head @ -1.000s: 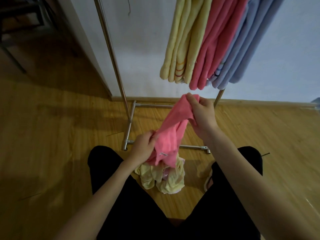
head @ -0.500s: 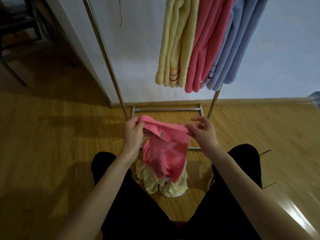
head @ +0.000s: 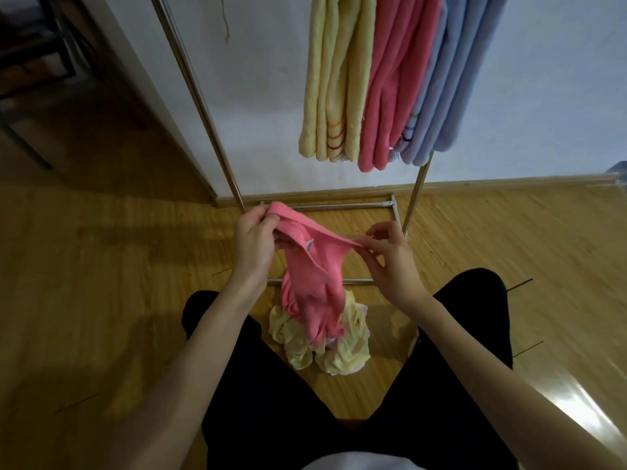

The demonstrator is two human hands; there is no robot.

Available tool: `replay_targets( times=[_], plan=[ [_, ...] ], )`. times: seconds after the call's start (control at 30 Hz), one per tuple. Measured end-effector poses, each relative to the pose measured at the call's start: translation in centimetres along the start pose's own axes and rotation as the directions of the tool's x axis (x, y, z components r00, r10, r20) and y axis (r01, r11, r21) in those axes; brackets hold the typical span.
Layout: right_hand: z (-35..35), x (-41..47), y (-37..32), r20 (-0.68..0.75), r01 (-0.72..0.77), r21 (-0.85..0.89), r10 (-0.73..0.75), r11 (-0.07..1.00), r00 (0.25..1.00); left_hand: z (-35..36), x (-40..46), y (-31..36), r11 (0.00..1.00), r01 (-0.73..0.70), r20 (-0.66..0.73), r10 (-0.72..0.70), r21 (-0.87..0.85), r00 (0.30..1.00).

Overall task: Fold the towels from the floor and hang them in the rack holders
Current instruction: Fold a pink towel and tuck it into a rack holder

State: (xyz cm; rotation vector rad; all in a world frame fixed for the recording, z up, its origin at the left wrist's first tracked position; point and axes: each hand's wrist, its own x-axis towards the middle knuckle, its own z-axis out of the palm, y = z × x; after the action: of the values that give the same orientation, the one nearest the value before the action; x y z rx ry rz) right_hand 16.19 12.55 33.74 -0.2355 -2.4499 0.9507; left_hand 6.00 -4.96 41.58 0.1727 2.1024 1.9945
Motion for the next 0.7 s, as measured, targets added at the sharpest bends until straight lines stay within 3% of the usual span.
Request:
replay_targets(
  times=[0.17, 0.4, 0.5, 0.57, 0.7],
  plan=[
    [0.3, -0.7, 0.4, -0.004, 0.248, -0.23, -0.256, 0.941, 0.967, 0.0, 0.0, 0.5, 1.0, -0.008, 0.012, 0.007, 0.021, 1.0],
    [0.7, -2.3, 1.2, 0.036, 0.413, -0.149, -0.413, 0.898, 0.91, -0.3, -0.1, 0.8, 0.999, -0.01, 0.0, 0.01, 0.036, 1.0],
    [1.1, -2.4, 1.4, 0.144, 0.495, -0.175, -0.475, 0.851, 0.868, -0.3, -0.2, 0.8, 0.999, -0.007, 0.005, 0.007, 0.049, 1.0],
    [1.5, -2.3, 1.3, 0.206, 0.466, -0.134, -0.436, 0.874, 0.876, -0.2, -0.3, 0.7, 0.998, -0.005, 0.014, 0.004, 0.055, 1.0],
    [2.2, -1.9, 0.7, 0.245, 0.265, 0.048, -0.268, 0.963, 0.932, -0.1, -0.5, 0.6, 0.997, 0.0, 0.008, -0.001, 0.071, 1.0]
  ],
)
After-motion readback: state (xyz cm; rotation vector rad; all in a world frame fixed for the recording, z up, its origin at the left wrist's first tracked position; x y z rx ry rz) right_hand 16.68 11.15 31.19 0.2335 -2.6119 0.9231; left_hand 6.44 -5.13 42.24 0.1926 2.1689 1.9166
